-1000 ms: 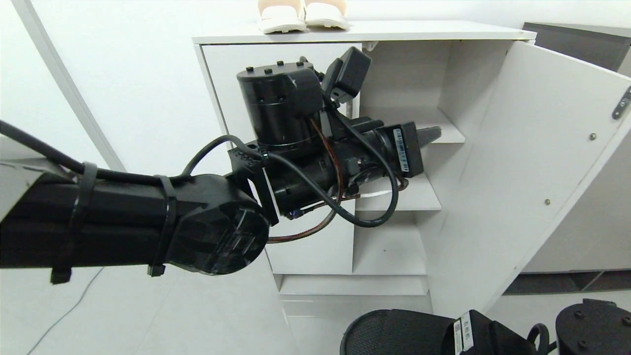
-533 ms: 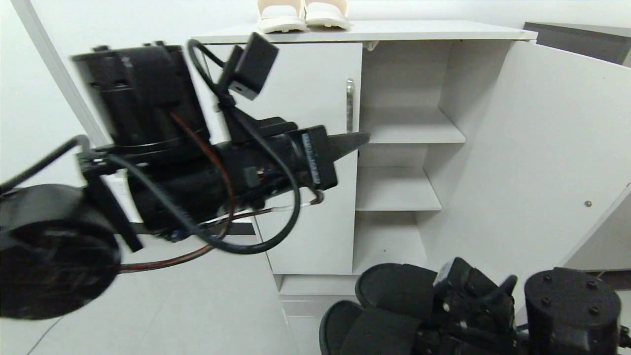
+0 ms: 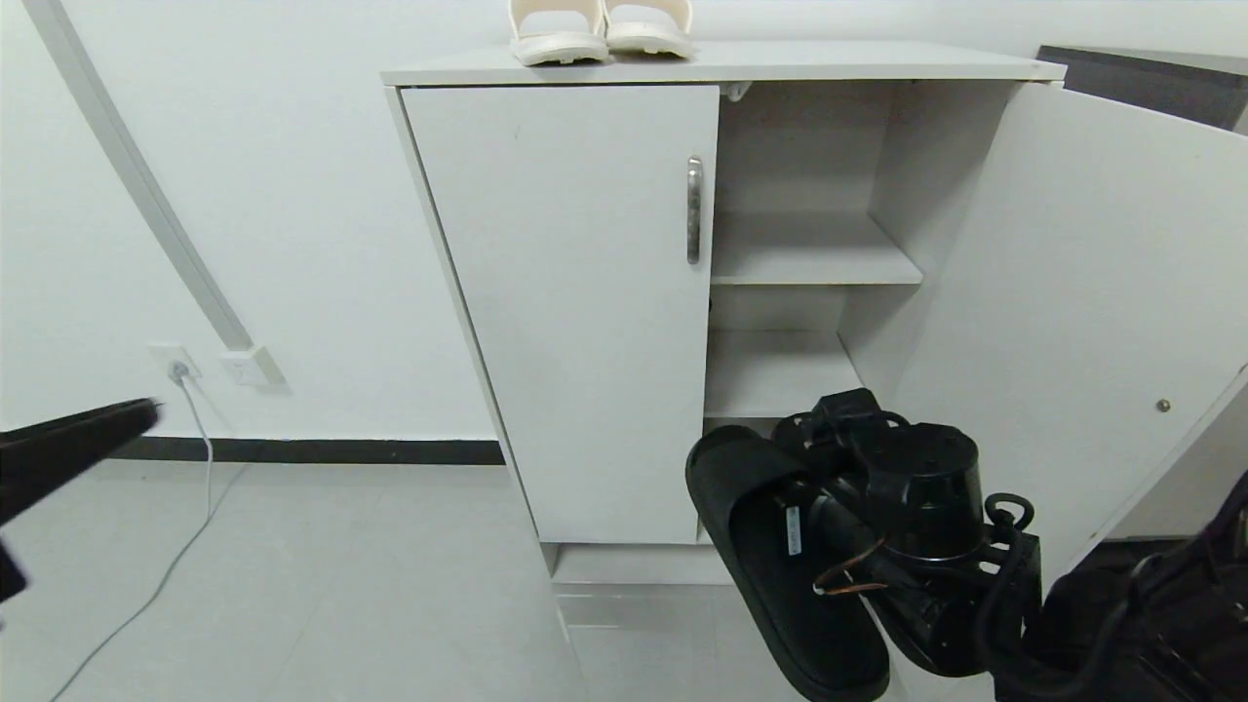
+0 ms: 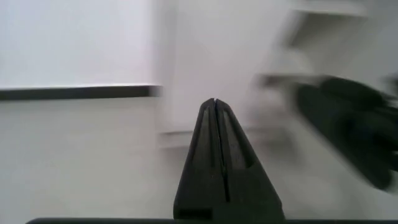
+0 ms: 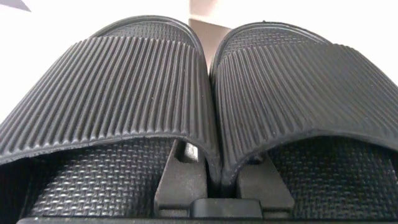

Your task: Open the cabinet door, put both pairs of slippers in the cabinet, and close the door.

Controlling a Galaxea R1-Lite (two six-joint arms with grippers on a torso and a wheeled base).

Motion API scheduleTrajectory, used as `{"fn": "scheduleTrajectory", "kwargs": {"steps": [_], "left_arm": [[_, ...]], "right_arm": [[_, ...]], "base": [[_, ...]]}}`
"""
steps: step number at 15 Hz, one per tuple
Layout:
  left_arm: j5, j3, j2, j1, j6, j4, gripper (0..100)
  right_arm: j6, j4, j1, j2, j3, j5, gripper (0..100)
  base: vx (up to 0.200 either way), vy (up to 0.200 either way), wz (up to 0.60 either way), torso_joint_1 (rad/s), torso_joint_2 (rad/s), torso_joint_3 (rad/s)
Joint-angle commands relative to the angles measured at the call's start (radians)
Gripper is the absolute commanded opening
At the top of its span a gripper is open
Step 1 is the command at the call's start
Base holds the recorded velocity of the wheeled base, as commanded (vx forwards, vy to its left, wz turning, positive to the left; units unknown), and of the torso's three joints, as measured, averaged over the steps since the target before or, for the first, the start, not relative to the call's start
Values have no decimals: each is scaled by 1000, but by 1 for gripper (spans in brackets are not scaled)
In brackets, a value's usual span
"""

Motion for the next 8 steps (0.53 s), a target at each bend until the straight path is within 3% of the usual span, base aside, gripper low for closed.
{"fn": "scheduleTrajectory", "kwargs": {"steps": [1, 4, 6, 8], "left_arm": [[176, 198, -347, 233, 55, 61, 0], [202, 407, -569, 407, 66, 61, 0], [200, 519, -678, 470, 86, 61, 0], [193, 623, -779, 464, 99, 58, 0]], "right_arm": [[0, 0, -17, 47, -20, -7, 0], [0, 0, -16, 48, -18, -11, 0], [0, -2, -16, 50, -18, -11, 0], [0, -3, -16, 50, -17, -11, 0]], "base": [[0, 0, 0, 0, 0, 0], [0, 0, 0, 0, 0, 0], [0, 0, 0, 0, 0, 0], [0, 0, 0, 0, 0, 0]]}}
